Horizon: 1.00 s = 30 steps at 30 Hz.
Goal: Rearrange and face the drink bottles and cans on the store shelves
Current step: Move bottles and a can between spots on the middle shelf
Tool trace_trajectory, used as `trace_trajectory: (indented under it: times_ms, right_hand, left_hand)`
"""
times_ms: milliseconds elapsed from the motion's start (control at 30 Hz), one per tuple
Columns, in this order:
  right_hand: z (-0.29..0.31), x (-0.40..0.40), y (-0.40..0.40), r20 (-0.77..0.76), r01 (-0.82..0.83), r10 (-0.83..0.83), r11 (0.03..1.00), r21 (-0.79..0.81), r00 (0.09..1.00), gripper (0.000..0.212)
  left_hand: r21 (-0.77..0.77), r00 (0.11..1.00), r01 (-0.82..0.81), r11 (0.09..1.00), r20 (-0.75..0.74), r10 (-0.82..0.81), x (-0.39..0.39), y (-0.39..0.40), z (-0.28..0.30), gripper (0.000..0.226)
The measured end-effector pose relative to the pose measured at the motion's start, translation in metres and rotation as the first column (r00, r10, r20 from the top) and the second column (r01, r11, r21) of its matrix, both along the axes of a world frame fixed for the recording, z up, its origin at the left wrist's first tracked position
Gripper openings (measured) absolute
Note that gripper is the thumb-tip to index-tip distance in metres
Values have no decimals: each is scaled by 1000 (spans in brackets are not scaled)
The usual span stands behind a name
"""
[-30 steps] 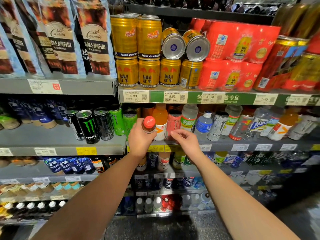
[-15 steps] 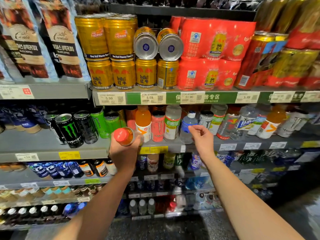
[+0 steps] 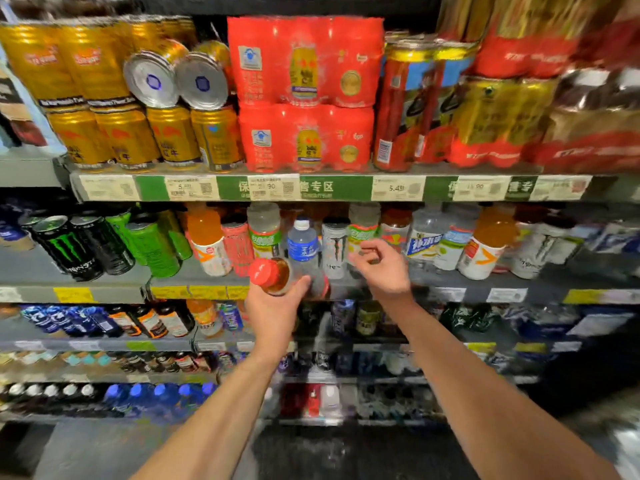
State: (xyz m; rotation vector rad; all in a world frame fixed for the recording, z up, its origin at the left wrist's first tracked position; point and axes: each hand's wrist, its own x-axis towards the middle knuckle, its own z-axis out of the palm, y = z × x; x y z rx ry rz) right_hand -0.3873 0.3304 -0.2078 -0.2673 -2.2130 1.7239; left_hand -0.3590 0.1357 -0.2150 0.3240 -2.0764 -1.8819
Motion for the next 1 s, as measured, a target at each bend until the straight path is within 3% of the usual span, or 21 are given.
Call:
trace_trajectory:
  times_ms: [67, 133, 200, 300, 467, 600, 733, 867, 1000]
  right_hand:
    - [4, -3, 1, 66, -95, 81, 959, 268, 995, 46]
    - [10, -11, -4, 82, -166, 145, 890, 425, 986, 56]
    - [18, -19, -13, 89, -181, 158, 844, 505, 983, 57]
    - [21, -24, -22, 45, -99, 89, 823, 559, 995, 41]
    - [14, -18, -27, -66, -4, 53, 809, 587, 996, 24]
    - [9, -12, -29, -5, -5, 9, 858, 514, 1000, 35]
    - [14, -15, -28, 61, -11, -11, 935, 356, 998, 76]
    - [15, -23, -27, 25, -32, 24, 927, 374, 999, 58]
    - [15, -6, -20, -108, 97, -75, 972, 213, 991, 44]
  left_hand:
    - [33, 999, -41, 999, -28, 42, 5, 18, 4, 35]
    - [54, 998, -51, 997, -26, 52, 6, 24, 2, 37]
    - [54, 998, -63, 997, 3, 63, 8, 20, 0, 42]
    - [9, 998, -54, 999, 22, 54, 11, 11, 0, 45]
    - [7, 998, -58, 998, 27, 58, 15, -3, 1, 41]
    - [21, 999, -30, 999, 38, 29, 12, -10, 1, 41]
    - [28, 999, 33, 999, 12, -33, 4, -14, 3, 36]
    - [5, 996, 86, 996, -20, -86, -8, -11, 6, 64]
    - [-36, 992, 115, 993, -47, -117, -18, 5, 14, 62]
